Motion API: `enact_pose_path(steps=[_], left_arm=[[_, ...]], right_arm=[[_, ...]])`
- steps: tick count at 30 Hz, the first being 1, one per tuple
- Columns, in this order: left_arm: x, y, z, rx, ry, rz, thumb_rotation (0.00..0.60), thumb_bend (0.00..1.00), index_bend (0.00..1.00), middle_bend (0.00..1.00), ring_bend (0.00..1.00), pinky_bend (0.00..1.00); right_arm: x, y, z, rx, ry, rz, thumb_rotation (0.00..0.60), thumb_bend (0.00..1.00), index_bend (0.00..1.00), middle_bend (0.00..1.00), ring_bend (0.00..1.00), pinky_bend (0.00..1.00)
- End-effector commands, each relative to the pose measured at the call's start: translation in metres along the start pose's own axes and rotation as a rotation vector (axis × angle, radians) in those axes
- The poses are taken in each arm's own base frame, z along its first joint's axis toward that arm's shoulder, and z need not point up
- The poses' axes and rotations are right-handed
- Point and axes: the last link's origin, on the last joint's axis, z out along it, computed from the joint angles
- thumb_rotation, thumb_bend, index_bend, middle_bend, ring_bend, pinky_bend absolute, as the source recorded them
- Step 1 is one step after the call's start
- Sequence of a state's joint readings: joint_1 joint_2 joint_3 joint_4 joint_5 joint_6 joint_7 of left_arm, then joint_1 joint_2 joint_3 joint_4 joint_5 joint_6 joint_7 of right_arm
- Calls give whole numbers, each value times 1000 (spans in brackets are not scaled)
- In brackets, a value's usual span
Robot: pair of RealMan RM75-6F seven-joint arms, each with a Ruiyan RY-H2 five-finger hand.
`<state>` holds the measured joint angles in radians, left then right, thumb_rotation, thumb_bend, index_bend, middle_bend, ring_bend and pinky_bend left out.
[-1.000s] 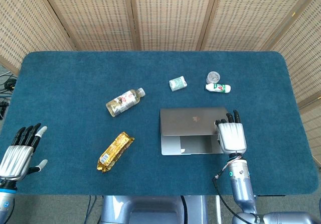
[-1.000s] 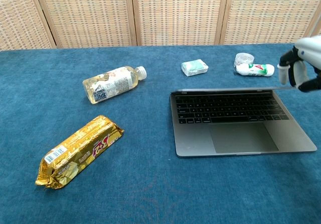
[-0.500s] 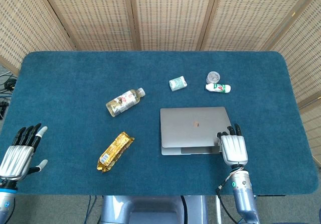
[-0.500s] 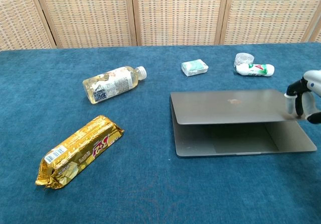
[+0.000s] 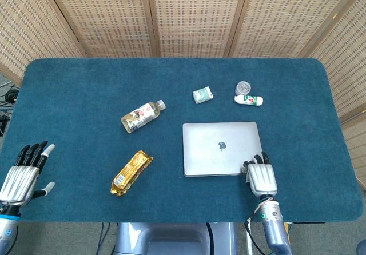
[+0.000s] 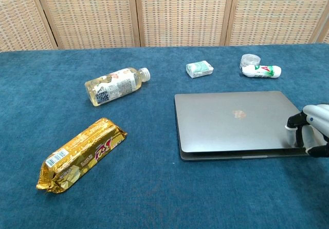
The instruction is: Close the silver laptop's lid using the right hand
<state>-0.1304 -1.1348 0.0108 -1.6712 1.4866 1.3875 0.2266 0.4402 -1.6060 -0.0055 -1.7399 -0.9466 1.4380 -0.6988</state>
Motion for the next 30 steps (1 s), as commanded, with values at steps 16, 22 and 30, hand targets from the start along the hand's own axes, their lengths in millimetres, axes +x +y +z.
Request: enact_pose_path(steps=[16, 22, 30], left_arm=[[0, -3, 2, 14, -2, -5, 600, 243, 0, 0, 0, 0], [0, -6, 3, 31, 0, -18, 600, 63, 0, 0, 0, 0], [-2, -9, 5, 46, 5, -5, 600, 31, 0, 0, 0, 0]], right_arm=[[43, 16, 4, 17, 158, -9, 600, 478, 330, 207, 79, 83], [47, 56, -6, 36, 155, -2, 600, 0, 89, 0, 0, 0], [53, 103, -25, 92, 224, -45, 600, 0, 39, 0, 0, 0]])
